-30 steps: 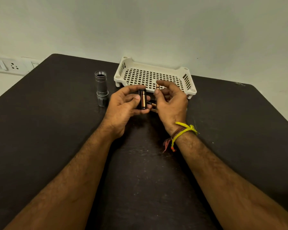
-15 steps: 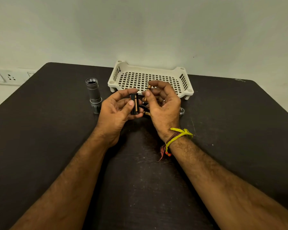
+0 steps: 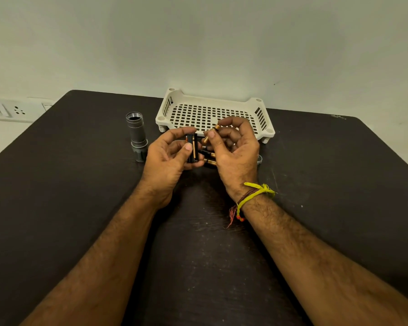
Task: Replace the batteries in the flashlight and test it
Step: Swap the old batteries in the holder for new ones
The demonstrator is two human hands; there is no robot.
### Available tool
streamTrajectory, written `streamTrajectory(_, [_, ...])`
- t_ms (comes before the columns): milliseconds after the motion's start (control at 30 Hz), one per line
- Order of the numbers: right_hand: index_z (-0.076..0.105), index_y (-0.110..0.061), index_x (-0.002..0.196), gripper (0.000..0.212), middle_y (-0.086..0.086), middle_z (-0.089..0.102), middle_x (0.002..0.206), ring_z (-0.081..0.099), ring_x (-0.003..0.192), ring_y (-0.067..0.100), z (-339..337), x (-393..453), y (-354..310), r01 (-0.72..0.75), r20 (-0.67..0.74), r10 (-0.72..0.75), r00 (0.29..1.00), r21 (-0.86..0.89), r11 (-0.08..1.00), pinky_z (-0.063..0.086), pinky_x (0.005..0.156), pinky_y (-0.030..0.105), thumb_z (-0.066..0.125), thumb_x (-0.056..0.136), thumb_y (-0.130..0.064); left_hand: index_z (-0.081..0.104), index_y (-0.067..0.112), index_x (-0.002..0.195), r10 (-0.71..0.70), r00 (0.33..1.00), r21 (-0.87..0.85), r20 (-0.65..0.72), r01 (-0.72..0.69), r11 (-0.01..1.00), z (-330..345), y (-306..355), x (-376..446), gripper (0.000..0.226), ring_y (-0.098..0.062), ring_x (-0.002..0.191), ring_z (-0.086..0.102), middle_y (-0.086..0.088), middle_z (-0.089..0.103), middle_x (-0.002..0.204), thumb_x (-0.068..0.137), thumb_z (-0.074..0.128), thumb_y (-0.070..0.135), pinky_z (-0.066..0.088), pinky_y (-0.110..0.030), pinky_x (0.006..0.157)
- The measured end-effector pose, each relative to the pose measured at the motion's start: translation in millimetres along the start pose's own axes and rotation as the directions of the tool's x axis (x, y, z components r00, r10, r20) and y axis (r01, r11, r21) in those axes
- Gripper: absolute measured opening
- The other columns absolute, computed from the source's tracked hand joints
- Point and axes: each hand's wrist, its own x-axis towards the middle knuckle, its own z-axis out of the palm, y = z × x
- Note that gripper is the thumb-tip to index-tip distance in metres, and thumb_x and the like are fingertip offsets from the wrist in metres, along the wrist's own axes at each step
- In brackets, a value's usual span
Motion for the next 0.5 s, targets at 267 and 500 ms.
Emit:
streamTrajectory(267, [0.058,-0.016,0.101,0.025,0.013,0.076,0.091,0.077,0.083,0.024,2.0,-5.2,-5.1,0.061,0.009,-0.061,0.998,0.027,0.998,0.063,0.077,0.038,0.073,0.088,-0.002,0.057,0.002,0.128,-0.031,0.996,-0.076,-0.080,0.025,0.997,0.1,1.7,1.9,0.029,-0.021,0.082,0.075,-0.019,0.072,0.106,0.100,0.052,-0.001,0.062,-0.030,0.067])
streamTrajectory(500, [0.066,-0.003,0.088,0.015,-0.005,0.073,0.087,0.073,0.086,0.004,1.8,-9.4,-5.0,0.246,0.091,-0.231,0.969,-0.210,0.946,0.059,0.077,0.021,0.080,0.082,-0.004,0.058,0.003,0.126,-0.036,0.994,-0.144,-0.101,0.021,0.989,-0.5,2.3,1.9,0.028,-0.017,0.092,0.076,-0.010,0.075,0.099,0.098,0.056,-0.001,0.060,-0.027,0.066])
